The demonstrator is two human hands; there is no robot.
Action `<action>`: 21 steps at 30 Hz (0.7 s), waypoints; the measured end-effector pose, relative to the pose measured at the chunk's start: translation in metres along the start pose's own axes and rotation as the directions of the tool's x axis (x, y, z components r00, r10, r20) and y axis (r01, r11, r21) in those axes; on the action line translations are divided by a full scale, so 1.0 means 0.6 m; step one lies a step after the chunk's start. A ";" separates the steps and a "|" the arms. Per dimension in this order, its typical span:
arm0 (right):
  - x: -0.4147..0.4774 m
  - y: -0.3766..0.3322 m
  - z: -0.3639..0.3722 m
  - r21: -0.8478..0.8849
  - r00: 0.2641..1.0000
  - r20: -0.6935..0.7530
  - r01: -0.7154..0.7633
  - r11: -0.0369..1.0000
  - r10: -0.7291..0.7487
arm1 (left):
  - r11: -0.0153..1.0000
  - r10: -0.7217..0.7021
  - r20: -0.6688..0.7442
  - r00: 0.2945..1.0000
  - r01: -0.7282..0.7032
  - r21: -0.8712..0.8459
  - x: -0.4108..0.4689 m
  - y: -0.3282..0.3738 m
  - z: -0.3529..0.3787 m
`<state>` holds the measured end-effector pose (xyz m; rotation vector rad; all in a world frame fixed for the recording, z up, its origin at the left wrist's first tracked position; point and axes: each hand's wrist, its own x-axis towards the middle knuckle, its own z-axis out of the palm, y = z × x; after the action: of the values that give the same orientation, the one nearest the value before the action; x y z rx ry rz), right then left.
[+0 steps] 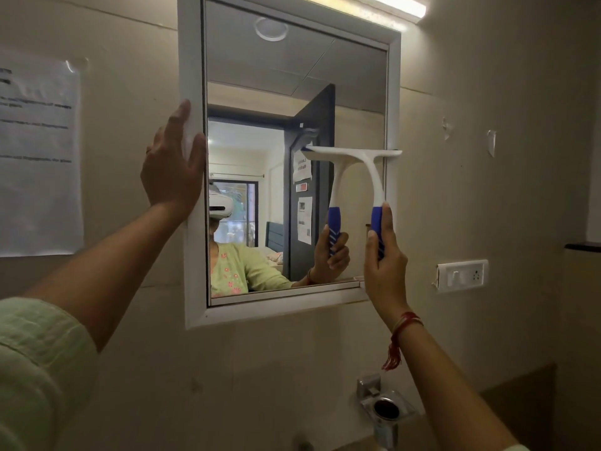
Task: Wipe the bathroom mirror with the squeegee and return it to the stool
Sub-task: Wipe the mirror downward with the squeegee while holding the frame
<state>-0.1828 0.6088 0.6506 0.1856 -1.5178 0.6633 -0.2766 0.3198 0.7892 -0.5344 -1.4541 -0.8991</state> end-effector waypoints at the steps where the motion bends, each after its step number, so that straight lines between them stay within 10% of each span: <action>1: -0.007 0.000 -0.001 0.003 1.000 0.003 -0.001 1.000 0.001 | 1.000 0.001 0.001 1.000 -0.001 0.001 0.000 -0.001 0.001; 21: -0.137 0.009 -0.014 0.074 0.991 0.084 -0.110 0.991 0.103 | 1.000 -0.031 -0.009 0.999 0.031 0.005 -0.001 0.002 -0.001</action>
<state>-0.1717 0.5938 0.5699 0.1937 -1.5874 0.8098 -0.2750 0.3200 0.7886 -0.5048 -1.4601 -0.9203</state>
